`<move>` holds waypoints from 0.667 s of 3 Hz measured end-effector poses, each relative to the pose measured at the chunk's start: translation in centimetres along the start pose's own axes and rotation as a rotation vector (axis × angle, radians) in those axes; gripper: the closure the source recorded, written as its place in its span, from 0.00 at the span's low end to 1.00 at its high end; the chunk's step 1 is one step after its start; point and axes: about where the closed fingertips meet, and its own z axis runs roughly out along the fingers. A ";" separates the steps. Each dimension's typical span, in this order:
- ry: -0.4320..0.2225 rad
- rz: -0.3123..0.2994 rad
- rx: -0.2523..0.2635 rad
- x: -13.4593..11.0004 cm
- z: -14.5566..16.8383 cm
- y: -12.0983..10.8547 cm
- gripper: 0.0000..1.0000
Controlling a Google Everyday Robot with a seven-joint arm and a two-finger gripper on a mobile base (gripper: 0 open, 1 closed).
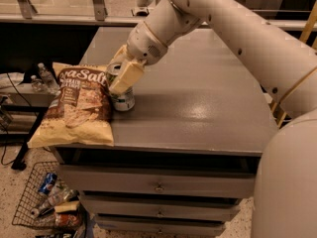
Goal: Move 7up can near brown chip bag
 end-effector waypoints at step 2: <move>-0.001 -0.001 -0.002 -0.1 0.2 0.0 0.37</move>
Offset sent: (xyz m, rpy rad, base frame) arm 0.0000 0.0001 0.0000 0.0000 0.0001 0.0001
